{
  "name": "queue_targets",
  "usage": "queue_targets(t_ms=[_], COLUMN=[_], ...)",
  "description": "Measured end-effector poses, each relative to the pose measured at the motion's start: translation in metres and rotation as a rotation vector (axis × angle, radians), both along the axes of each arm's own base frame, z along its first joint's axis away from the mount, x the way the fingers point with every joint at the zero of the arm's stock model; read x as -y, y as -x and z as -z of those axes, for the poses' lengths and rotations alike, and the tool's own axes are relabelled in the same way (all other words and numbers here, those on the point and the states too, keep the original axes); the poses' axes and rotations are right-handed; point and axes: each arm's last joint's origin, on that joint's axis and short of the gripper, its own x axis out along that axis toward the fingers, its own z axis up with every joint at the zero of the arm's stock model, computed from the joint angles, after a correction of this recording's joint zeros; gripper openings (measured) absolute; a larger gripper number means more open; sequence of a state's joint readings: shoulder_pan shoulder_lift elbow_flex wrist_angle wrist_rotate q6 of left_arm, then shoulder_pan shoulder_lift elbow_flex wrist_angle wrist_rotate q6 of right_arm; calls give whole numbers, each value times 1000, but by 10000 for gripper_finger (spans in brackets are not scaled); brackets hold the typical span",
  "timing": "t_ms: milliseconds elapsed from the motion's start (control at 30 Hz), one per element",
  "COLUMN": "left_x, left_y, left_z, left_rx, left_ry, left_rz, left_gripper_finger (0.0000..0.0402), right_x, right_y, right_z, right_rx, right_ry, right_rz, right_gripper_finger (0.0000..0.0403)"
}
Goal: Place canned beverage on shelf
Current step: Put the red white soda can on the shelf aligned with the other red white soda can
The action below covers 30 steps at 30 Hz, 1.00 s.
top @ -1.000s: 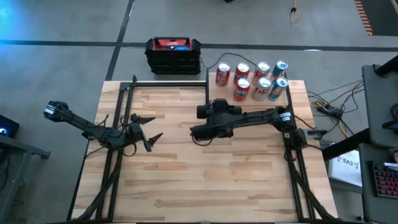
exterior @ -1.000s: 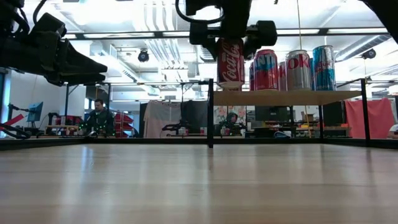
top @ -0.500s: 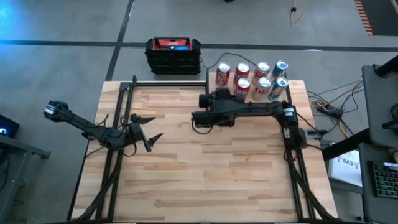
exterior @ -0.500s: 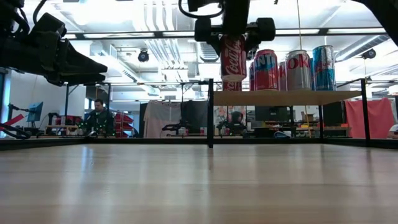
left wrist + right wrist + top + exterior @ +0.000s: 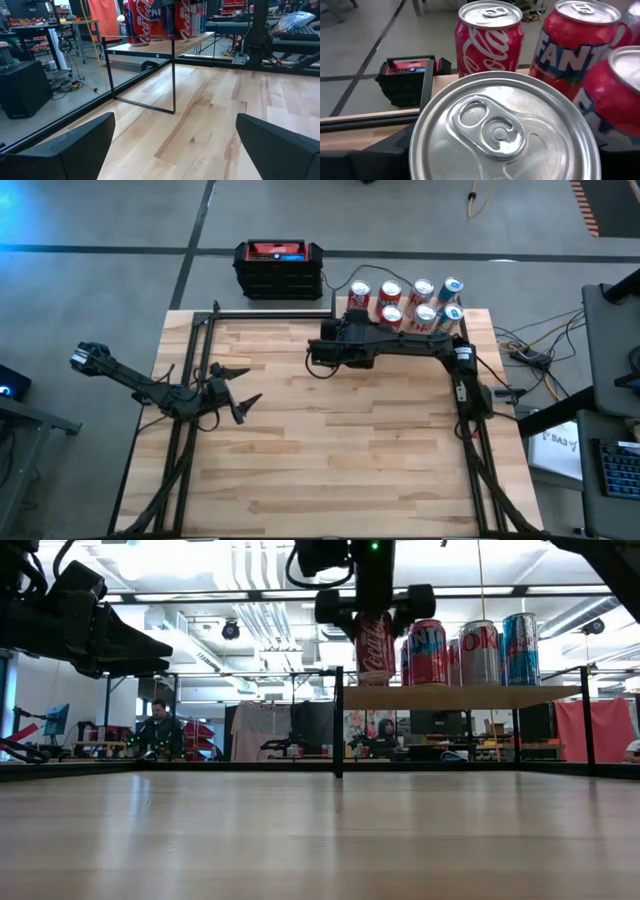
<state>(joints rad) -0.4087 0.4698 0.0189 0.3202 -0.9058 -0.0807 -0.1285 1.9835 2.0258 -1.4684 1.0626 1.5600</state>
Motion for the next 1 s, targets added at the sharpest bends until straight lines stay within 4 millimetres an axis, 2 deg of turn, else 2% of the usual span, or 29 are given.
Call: queue_targets(t_ms=[567, 1000], left_x=[0, 0], left_y=[0, 0], left_z=[0, 0], left_rx=[0, 0], left_ry=[0, 0], left_rz=[0, 0], left_gripper_finger=[400, 400], right_x=[16, 24], right_y=[-3, -2], right_z=[11, 12], right_rx=[6, 19], right_ry=[-13, -11], right_rz=[17, 37], right_gripper_finger=[292, 293])
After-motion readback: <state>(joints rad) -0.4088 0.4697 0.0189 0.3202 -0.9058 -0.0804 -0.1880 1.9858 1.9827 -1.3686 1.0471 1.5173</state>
